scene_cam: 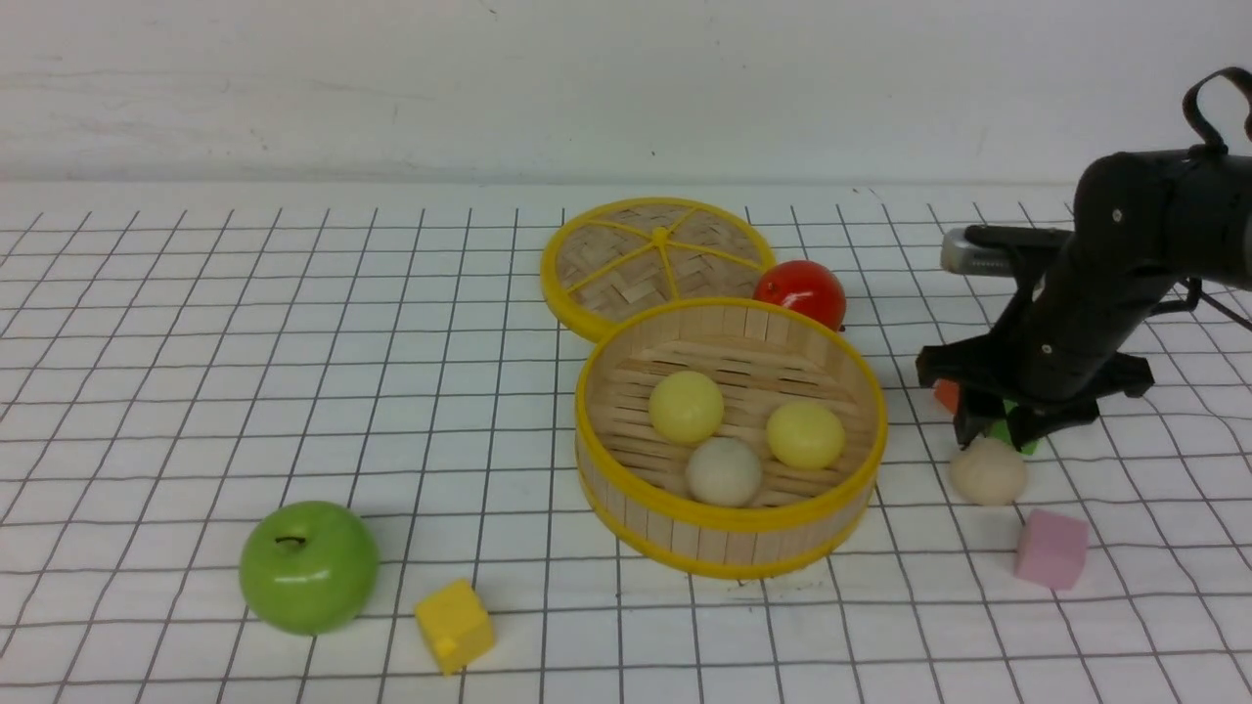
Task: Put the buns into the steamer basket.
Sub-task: Use the right arm to grab a steamed stuffed bun
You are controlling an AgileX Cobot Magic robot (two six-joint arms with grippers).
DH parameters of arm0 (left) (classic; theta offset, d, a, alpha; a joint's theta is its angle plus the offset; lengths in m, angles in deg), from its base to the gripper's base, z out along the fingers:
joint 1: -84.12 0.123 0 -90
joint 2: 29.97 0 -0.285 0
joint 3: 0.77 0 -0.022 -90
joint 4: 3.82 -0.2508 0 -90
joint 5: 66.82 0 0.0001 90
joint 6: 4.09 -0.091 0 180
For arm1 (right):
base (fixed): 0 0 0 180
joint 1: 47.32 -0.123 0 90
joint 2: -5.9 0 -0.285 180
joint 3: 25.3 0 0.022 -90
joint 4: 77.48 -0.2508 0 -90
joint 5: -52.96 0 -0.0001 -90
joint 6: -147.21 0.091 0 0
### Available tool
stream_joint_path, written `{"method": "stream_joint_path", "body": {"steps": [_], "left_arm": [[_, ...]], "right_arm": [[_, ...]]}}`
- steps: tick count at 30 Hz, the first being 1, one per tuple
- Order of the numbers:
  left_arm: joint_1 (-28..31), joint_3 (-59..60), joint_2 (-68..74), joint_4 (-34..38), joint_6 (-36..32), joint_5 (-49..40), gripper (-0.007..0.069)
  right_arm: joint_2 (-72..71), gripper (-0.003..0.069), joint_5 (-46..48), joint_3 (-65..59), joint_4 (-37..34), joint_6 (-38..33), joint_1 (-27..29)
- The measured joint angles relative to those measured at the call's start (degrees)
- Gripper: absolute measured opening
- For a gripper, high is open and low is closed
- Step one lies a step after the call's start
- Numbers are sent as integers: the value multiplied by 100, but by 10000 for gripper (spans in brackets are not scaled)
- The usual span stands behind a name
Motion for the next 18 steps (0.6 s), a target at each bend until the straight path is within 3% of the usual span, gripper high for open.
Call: {"method": "stream_joint_path", "body": {"steps": [6, 10, 16, 18], "left_arm": [[0, 0, 0, 0, 0, 0, 16], [0, 0, 0, 0, 0, 0, 17], [0, 0, 0, 0, 0, 0, 22], [0, 0, 0, 0, 0, 0, 25]], "right_arm": [[125, 346, -54, 0, 0, 0, 27], [181, 300, -73, 0, 0, 0, 27], [135, 48, 78, 6, 0, -214, 27], [30, 14, 201, 6, -37, -296, 27]]}}
